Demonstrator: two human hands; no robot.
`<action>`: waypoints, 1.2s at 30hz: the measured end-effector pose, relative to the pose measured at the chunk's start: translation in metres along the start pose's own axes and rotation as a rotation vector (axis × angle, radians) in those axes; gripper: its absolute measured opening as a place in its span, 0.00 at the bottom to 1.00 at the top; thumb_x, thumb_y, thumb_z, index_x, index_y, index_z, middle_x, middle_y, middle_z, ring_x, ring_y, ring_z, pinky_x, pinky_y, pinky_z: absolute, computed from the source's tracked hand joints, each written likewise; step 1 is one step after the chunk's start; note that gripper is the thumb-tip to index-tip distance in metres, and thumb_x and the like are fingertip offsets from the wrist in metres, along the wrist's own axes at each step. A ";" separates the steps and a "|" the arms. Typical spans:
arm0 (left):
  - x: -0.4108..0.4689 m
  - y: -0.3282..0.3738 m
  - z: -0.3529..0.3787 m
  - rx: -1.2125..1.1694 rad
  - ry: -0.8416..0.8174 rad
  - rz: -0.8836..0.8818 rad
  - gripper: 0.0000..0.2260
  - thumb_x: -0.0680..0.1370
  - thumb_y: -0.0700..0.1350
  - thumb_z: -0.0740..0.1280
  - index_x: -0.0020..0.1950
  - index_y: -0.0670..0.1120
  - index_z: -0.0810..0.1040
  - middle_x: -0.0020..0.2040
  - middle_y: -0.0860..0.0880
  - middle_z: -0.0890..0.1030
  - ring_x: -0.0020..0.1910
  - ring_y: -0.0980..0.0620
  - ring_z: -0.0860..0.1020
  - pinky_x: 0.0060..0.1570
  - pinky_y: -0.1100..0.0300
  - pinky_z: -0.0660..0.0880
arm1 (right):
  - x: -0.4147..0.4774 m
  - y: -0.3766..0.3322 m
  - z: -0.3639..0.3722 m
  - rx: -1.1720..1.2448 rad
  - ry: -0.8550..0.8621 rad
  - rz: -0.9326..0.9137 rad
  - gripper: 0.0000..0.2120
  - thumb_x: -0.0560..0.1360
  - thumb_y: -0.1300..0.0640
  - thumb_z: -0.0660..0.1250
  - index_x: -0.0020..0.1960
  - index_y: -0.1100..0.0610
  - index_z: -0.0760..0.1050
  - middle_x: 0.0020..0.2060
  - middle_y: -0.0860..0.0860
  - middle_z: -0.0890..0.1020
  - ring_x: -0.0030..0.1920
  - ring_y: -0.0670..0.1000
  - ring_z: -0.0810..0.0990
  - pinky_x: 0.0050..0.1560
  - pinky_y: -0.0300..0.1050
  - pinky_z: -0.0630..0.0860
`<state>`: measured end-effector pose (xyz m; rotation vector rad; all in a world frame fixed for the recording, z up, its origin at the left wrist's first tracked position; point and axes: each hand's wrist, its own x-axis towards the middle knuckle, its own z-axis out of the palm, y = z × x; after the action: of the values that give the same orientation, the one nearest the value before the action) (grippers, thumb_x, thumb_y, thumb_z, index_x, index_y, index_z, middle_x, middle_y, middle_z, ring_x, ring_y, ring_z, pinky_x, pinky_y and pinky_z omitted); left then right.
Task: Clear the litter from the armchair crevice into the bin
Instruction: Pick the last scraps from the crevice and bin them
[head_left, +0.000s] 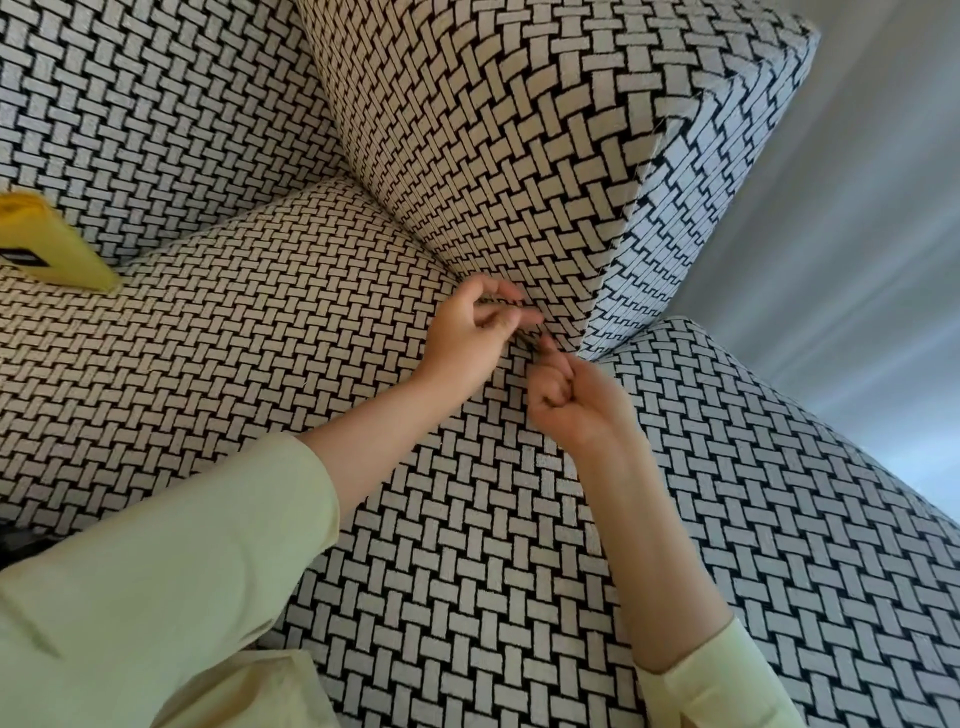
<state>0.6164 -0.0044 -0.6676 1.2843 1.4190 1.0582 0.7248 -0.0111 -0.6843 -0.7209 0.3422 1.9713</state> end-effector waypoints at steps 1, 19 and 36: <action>0.003 -0.001 -0.004 0.027 0.028 -0.008 0.09 0.79 0.38 0.60 0.45 0.52 0.71 0.40 0.56 0.82 0.22 0.57 0.68 0.23 0.72 0.65 | -0.003 -0.002 0.001 -0.148 -0.010 -0.020 0.14 0.81 0.59 0.51 0.39 0.57 0.69 0.16 0.46 0.60 0.13 0.43 0.57 0.11 0.32 0.52; 0.010 -0.007 -0.062 -0.248 -0.100 -0.603 0.10 0.81 0.44 0.56 0.45 0.46 0.75 0.32 0.51 0.70 0.16 0.61 0.60 0.15 0.69 0.58 | -0.017 0.018 -0.010 -1.483 0.557 -0.854 0.13 0.80 0.61 0.53 0.45 0.57 0.77 0.27 0.48 0.77 0.24 0.45 0.64 0.22 0.34 0.61; 0.020 -0.004 -0.070 -0.157 -0.193 -0.583 0.10 0.81 0.41 0.56 0.43 0.48 0.74 0.30 0.52 0.66 0.16 0.60 0.60 0.15 0.71 0.55 | -0.008 -0.003 0.013 -2.959 0.688 -0.316 0.11 0.77 0.62 0.55 0.54 0.60 0.75 0.45 0.53 0.80 0.46 0.53 0.78 0.42 0.42 0.70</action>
<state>0.5463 0.0143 -0.6589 0.7619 1.4066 0.6158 0.7259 -0.0084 -0.6685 1.8873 1.9404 -0.1514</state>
